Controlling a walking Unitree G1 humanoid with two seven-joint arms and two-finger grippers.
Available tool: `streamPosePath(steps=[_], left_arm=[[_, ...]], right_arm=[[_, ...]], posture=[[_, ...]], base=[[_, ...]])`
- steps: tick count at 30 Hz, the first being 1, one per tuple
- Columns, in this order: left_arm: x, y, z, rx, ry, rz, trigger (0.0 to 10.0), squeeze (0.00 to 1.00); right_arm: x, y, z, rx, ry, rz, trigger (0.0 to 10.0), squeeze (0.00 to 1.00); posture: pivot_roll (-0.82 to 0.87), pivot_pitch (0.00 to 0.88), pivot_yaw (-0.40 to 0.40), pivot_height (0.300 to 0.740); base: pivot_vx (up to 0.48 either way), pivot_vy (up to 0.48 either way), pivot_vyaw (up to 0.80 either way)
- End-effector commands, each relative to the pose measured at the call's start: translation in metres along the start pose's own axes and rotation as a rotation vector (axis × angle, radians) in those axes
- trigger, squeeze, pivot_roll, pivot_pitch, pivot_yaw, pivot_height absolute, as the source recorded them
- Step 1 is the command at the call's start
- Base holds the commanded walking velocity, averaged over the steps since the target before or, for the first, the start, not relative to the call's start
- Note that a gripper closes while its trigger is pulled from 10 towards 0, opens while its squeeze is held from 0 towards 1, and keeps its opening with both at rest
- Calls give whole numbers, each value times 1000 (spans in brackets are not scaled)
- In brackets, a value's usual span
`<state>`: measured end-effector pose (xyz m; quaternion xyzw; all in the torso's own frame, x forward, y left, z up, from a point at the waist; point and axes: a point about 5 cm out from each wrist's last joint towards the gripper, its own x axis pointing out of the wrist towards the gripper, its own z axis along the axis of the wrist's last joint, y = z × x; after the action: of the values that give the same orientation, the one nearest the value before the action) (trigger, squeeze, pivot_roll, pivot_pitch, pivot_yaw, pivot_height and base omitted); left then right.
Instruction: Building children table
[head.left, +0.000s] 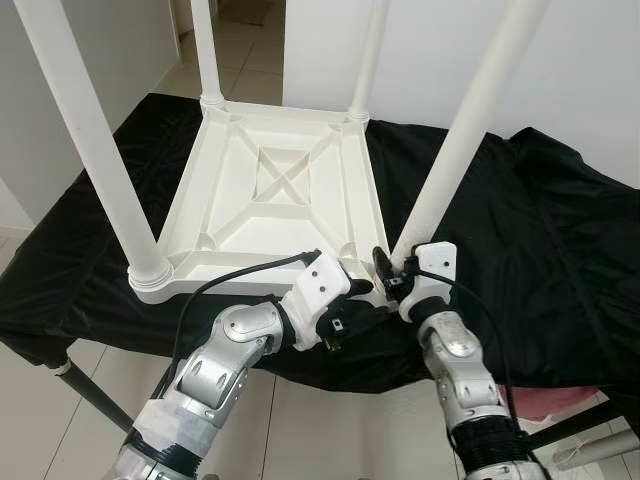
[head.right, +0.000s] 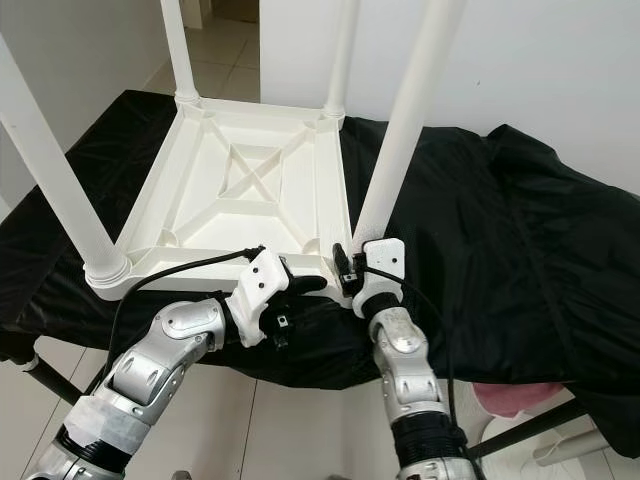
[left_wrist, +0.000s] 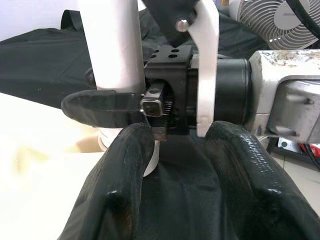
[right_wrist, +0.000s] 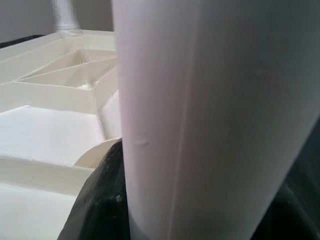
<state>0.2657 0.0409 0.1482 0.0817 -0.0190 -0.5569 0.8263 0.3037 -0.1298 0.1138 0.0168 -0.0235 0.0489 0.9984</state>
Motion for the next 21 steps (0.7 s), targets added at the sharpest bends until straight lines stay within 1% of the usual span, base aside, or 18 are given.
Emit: streamPosePath(steps=[1, 2, 3, 4, 5, 6, 8, 10, 11, 12, 14, 15, 16, 17, 19, 21], left_arm=[[1, 0, -1, 3, 8, 15, 10000, 0], [1, 0, -1, 4, 7, 17, 10000, 0], [1, 0, -1, 4, 7, 17, 10000, 0], [1, 0, 0, 4, 6, 18, 10000, 0], [1, 0, 0, 4, 6, 18, 10000, 0], [1, 0, -1, 4, 6, 20, 10000, 0], [1, 0, -1, 4, 6, 20, 10000, 0], [1, -1, -1, 5, 8, 18, 10000, 0], [1, -1, -1, 5, 8, 18, 10000, 0], [1, 0, -1, 5, 7, 18, 10000, 0], [1, 0, 0, 6, 8, 19, 10000, 0], [1, 1, 0, 7, 8, 20, 10000, 0], [1, 1, 0, 7, 8, 20, 10000, 0], [1, 1, 0, 7, 8, 20, 10000, 0], [1, 1, 0, 6, 7, 21, 10000, 0], [1, 1, 0, 7, 7, 22, 10000, 0]], right_arm=[[-8, -13, -22, -2, 119, -79, 0, 0], [-8, -6, -22, 17, 127, -118, 0, 0], [-8, -6, -22, 17, 127, -118, 0, 0], [-8, 5, -21, 29, 125, -90, 0, 0], [-8, 5, -21, 29, 125, -90, 0, 0], [-8, 15, -18, 33, 113, -34, 0, 0], [-8, 15, -18, 33, 113, -34, 0, 0], [-8, 12, -15, 31, 96, -29, 0, 0], [-8, 10, -14, 27, 89, -31, 4510, 0], [-8, 7, -13, 30, 85, -28, 10000, 0], [-8, 6, -12, 24, 82, -24, 10000, 0], [-8, 4, -12, 19, 78, -24, 10000, 710], [-8, 4, -12, 19, 78, -24, 10000, 710], [-9, 1, -11, 16, 76, -29, 10000, 1000], [-10, -3, -9, 12, 70, -29, 10000, 1000], [-14, -8, -7, 9, 58, -2, 10000, 1000]], posture=[[-8, 7, -94, 740], [-6, 7, -96, 740], [-6, 7, -96, 740], [-5, 6, -97, 740], [-5, 6, -97, 740], [-4, 6, -94, 740], [-4, 6, -94, 740], [-5, 4, -93, 740], [-5, 4, -93, 740], [-6, 6, -94, 740], [-7, 6, -94, 740], [-7, 6, -94, 740], [-7, 6, -94, 740], [-7, 5, -94, 740], [-7, 6, -95, 740], [-4, 4, -93, 740]], base=[[0, 0, 0], [0, 0, 0], [0, 0, 0], [0, 0, 0], [0, 0, 0], [0, 0, 0], [0, 0, 0], [0, 0, 0], [0, 0, 0], [0, 0, 0], [0, 0, 0], [0, 0, 0], [0, 0, 0], [0, 0, 0], [0, 0, 0], [0, 0, 0]])
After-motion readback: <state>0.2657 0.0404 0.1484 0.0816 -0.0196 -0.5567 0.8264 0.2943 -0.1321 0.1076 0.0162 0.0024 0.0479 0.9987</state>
